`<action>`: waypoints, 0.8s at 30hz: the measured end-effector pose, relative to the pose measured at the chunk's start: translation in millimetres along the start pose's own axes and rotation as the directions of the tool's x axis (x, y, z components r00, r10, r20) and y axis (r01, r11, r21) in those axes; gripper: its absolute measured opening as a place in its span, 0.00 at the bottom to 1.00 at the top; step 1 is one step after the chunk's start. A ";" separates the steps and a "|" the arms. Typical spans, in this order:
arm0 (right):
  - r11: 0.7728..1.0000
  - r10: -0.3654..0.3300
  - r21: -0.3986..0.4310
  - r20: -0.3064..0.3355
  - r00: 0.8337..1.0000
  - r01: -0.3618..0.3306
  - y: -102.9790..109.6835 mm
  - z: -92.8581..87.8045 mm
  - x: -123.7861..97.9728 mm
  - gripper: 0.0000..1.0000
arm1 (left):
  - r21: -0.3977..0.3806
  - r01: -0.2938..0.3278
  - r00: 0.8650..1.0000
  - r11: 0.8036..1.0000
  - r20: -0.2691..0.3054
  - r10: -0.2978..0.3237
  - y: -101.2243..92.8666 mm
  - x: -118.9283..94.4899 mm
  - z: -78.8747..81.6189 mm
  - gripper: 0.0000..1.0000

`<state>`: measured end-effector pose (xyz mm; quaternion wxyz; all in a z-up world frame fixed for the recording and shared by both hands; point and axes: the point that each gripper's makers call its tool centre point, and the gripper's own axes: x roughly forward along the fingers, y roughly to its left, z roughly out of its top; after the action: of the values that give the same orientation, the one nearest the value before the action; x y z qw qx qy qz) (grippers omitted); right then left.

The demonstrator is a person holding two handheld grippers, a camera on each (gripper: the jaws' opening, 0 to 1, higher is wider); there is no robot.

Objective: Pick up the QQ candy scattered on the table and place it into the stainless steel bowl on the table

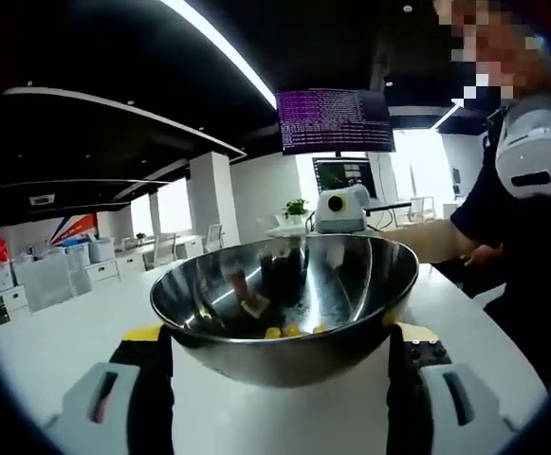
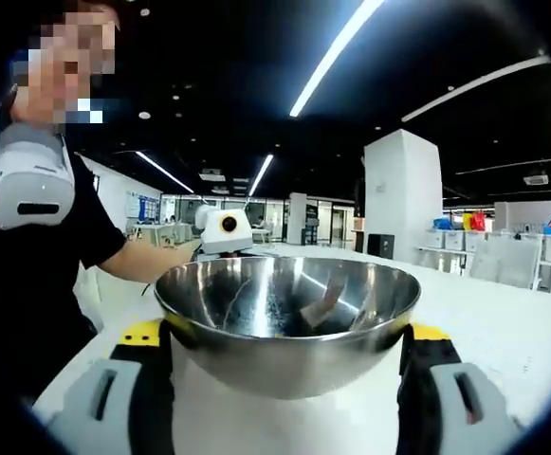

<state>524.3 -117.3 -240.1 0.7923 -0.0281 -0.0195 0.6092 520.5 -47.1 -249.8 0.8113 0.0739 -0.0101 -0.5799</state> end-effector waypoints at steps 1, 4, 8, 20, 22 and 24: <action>1.000 -0.005 -0.008 0.006 1.000 0.005 -3.9 8.1 0.7 0.95 | 0.002 0.001 1.000 1.000 -0.001 -0.001 4.0 1.0 6.9 0.94; 1.000 -0.015 -0.014 0.016 1.000 0.015 -19.9 32.4 5.3 0.95 | -0.002 0.008 1.000 1.000 0.002 -0.008 23.0 2.3 27.3 0.94; 0.999 -0.024 -0.027 0.039 0.999 0.025 -49.8 57.9 12.5 0.95 | 0.016 0.014 1.000 1.000 0.010 -0.014 54.1 7.7 52.9 0.94; 0.999 -0.039 0.024 -0.006 0.999 0.039 -129.9 22.8 28.5 0.95 | -0.006 0.036 0.998 0.999 -0.045 -0.036 128.1 43.4 21.4 0.94; 0.999 -0.039 0.037 -0.017 0.999 0.040 -138.4 6.9 29.7 0.95 | -0.026 0.038 0.997 0.999 -0.066 -0.040 134.3 49.5 3.6 0.94; 0.997 -0.039 0.061 -0.032 0.999 0.041 -144.7 -9.0 30.3 0.95 | -0.045 0.040 0.997 0.998 -0.069 -0.043 138.6 53.8 -10.1 0.94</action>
<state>672.2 -125.4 -239.3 0.8051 -0.0124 0.0109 0.5929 669.3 -52.8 -245.2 0.8002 0.0767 0.0327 -0.5939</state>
